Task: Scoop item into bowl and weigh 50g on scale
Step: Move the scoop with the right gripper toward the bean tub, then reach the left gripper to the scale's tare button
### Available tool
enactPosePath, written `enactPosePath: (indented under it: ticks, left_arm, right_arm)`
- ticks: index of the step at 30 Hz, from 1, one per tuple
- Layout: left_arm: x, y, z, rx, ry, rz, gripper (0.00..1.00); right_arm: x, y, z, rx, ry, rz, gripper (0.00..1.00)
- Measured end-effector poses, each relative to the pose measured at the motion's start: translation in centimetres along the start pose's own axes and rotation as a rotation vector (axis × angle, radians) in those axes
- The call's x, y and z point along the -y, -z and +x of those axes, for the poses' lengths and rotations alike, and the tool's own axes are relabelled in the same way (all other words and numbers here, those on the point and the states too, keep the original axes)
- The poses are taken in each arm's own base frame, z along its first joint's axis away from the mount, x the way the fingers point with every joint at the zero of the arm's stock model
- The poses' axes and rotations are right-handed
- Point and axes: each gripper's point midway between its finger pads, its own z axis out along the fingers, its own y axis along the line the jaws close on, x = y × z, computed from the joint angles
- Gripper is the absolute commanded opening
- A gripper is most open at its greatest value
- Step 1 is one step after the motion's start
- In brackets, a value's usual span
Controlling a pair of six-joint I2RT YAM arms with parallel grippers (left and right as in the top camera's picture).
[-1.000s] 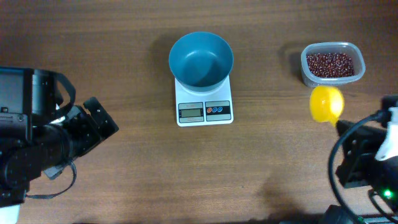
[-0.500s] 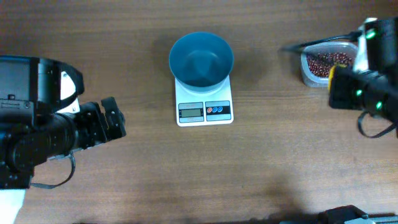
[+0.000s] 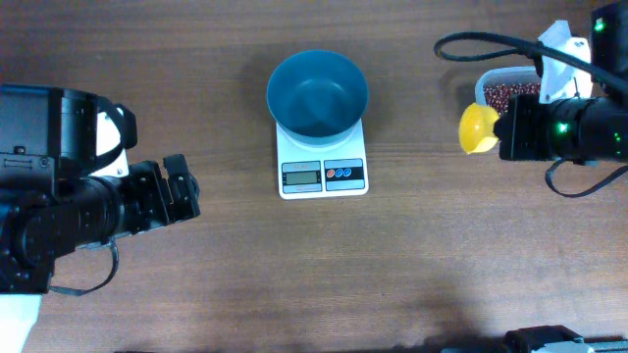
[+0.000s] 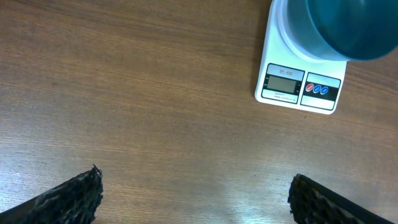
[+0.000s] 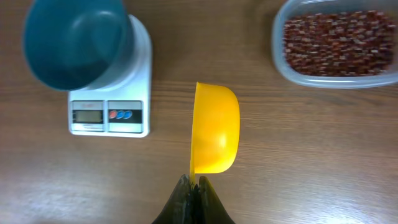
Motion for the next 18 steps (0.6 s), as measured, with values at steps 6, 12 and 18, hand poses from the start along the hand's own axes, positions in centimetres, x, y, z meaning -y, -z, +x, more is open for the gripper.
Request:
enactPosePath:
  ticks: [6, 12, 18]
  left_arm:
    - [0.0, 0.0, 0.0, 0.0, 0.0, 0.0, 0.99]
    - [0.0, 0.0, 0.0, 0.0, 0.0, 0.0, 0.99]
    - [2.1, 0.1, -2.1, 0.084, -0.161, 0.097, 0.99]
  right_arm:
    - [-1.5, 0.1, -0.9, 0.036, 0.058, -0.084, 0.04]
    - [-1.6, 0.5, -4.7, 0.193, 0.094, -0.07, 0.04]
    - [-0.9, 0.4, -3.8, 0.154, 0.083, -0.036, 0.04]
